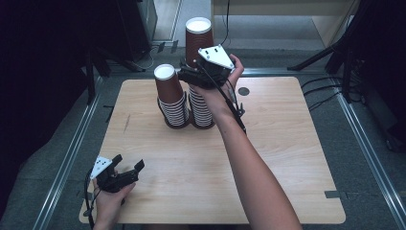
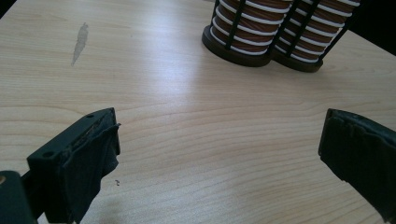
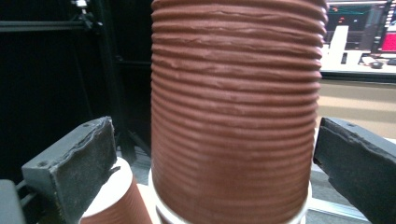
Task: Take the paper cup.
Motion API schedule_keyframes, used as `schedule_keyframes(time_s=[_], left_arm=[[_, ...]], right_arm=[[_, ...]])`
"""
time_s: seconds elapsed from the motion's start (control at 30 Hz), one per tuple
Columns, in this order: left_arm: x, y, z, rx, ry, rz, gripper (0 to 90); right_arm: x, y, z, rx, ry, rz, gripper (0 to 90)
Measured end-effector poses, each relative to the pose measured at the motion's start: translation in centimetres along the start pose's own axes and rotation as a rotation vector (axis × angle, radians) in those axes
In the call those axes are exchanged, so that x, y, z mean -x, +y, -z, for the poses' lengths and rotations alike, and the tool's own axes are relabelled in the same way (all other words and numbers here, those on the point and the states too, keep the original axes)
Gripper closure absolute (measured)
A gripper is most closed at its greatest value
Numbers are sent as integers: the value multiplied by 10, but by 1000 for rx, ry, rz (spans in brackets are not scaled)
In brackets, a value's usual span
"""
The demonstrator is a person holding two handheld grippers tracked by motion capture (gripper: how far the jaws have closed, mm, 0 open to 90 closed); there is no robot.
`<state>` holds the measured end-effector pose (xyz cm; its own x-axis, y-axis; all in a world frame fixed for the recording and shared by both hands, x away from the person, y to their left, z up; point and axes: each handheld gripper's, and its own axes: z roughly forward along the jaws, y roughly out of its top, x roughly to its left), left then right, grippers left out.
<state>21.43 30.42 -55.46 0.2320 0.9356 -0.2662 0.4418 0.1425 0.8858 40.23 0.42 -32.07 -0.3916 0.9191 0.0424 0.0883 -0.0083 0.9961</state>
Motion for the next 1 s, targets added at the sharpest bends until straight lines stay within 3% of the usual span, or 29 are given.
schedule_keyframes(time_s=[0.07,0.3,0.5,0.67,0.8,1.0], left_arm=[[0,0,0,2,-3,-2,0],[0,0,0,-1,-9,0,0],[-1,0,0,0,-13,1,0],[-1,0,0,2,-14,5,0],[-1,0,0,4,-17,3,0],[-1,0,0,4,-18,3,0]], right_arm=[[-2,2,-6,-1,-28,-4,0],[-3,4,-15,-14,-50,-33,6],[-1,3,-18,-14,-83,-48,106],[-2,4,-17,-18,-83,-44,110],[-3,7,-16,-17,-85,-9,119],[-5,22,-11,38,-76,-2,131]])
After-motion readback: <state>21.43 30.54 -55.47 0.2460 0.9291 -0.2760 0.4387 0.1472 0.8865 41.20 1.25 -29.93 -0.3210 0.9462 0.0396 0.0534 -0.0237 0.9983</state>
